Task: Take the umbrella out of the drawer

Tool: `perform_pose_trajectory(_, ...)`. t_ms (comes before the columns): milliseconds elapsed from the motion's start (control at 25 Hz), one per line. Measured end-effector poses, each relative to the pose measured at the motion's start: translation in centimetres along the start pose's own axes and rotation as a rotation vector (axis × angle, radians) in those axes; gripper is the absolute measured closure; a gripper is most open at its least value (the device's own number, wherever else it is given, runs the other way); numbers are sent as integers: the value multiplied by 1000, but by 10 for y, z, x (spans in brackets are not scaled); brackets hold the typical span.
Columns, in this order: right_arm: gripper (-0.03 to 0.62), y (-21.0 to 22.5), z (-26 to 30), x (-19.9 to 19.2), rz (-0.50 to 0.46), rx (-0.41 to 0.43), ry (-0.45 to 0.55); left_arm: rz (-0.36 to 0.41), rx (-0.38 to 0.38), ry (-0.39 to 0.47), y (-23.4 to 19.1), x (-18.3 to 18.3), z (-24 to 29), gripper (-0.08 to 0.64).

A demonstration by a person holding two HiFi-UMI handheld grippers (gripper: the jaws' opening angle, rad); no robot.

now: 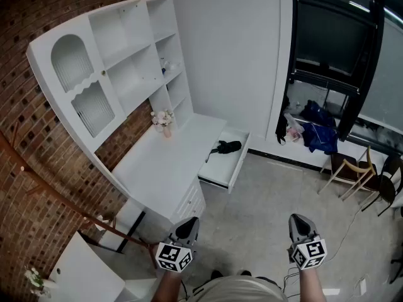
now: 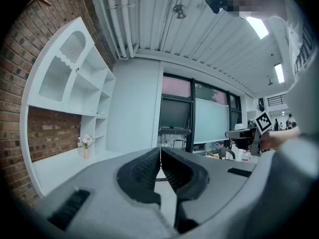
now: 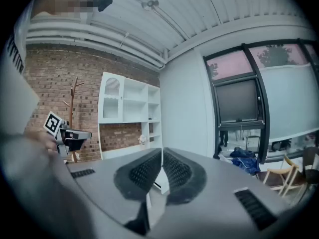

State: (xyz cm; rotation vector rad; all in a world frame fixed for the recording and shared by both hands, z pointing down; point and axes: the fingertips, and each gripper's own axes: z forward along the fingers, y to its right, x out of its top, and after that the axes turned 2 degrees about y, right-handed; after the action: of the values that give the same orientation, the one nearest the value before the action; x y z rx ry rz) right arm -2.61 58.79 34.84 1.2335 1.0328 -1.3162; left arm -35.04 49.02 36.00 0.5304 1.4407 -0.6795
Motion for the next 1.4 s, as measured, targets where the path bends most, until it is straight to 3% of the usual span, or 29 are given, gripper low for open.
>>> perform_pose_trajectory(680,560,-19,4,4,10,1,9,5,-27,2,-11,1,-5,534)
perform_pose_trajectory(1400,559,-61,7,3,-32,-38,-7,23,-123,-31,-35,-15,-18,534)
